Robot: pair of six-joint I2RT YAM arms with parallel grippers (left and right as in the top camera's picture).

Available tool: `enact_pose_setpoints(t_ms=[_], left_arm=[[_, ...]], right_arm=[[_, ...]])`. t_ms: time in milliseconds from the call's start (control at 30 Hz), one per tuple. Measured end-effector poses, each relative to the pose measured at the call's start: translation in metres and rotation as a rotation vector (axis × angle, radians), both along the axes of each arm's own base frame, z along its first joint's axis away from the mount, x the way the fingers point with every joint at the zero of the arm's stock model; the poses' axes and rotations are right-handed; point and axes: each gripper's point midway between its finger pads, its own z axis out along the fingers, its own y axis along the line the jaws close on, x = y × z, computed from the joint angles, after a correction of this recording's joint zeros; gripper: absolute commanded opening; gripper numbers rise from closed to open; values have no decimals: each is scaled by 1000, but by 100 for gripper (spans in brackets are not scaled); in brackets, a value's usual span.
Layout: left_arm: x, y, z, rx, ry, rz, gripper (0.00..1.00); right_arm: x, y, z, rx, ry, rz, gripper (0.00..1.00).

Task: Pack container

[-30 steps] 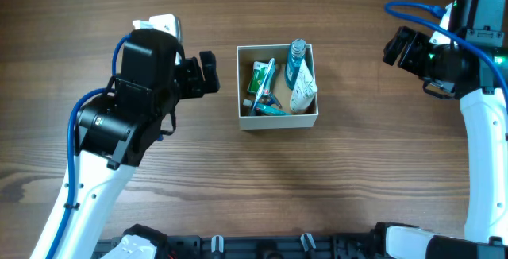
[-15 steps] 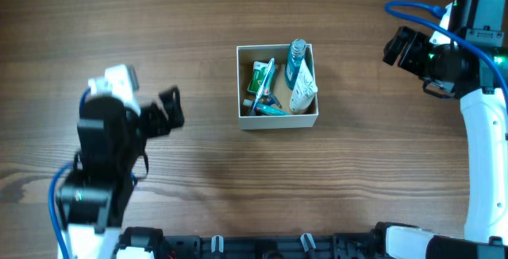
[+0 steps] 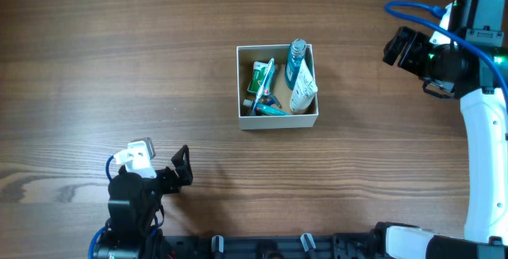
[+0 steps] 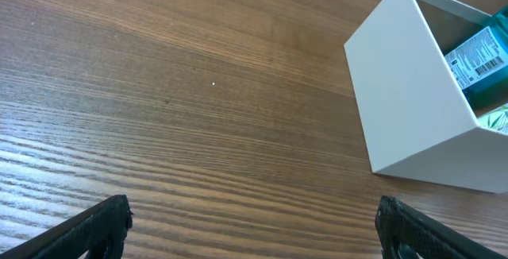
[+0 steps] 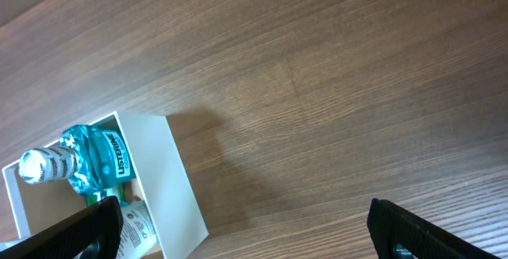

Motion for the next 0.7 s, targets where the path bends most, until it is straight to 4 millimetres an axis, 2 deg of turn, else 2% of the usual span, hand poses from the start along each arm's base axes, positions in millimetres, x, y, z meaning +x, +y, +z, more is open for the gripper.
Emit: enact_pose_setpoints(t_ms=[200,700], left_arm=[[1,0,9,-3,-46,0,100],[1,0,9,-3,-47,0,100]], right_arm=[[0,0,0,0,0,0,100],[0,0,0,0,0,0,100]])
